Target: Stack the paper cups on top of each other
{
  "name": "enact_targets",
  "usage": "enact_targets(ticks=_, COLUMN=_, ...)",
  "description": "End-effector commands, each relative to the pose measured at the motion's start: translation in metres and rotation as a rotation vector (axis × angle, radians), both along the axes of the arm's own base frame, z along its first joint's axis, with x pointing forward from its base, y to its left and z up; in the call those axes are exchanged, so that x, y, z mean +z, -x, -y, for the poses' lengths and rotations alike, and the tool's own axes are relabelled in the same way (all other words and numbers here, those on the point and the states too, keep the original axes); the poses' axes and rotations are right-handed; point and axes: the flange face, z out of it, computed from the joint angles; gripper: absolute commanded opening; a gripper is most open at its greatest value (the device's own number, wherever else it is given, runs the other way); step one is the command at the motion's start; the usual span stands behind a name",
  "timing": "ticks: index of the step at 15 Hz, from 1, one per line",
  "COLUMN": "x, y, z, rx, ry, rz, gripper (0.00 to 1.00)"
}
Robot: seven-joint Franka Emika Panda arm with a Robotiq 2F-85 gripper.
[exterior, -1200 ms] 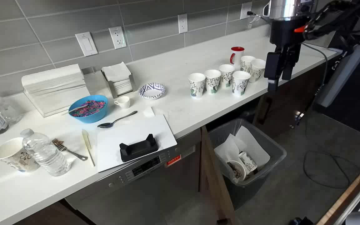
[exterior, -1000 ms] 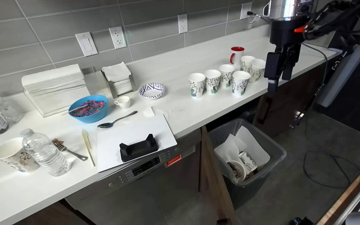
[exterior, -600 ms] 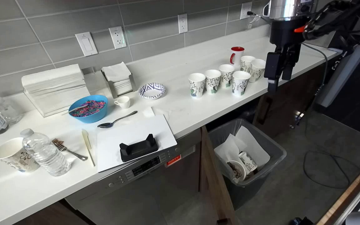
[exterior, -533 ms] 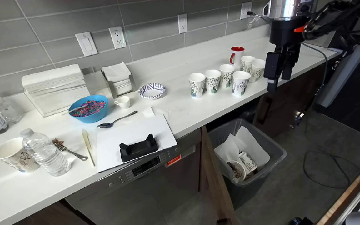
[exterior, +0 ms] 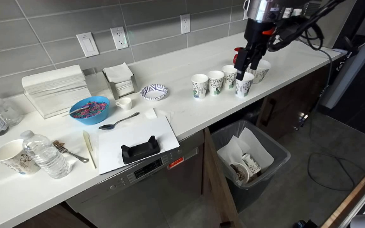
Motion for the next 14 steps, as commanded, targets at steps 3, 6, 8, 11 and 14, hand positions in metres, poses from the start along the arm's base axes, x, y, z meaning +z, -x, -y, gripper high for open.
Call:
enact_targets(ticks=3, x=-0.034, y=-0.083, z=-0.001, rx=0.067, ry=-0.019, rz=0.069, gripper=1.0)
enact_targets(ticks=6, x=-0.048, y=-0.119, z=-0.002, rx=0.089, ry=-0.034, rz=0.077, gripper=1.0)
enact_targets(ticks=8, x=-0.056, y=-0.14, z=-0.004, rx=0.111, ry=-0.045, rz=0.071, gripper=1.0)
enact_targets(ticks=11, x=-0.063, y=-0.165, z=-0.009, rx=0.131, ry=-0.051, rz=0.077, gripper=1.0)
enact_targets(ticks=14, x=-0.057, y=-0.182, z=0.0, rx=0.063, ry=-0.02, rz=0.121, gripper=1.0)
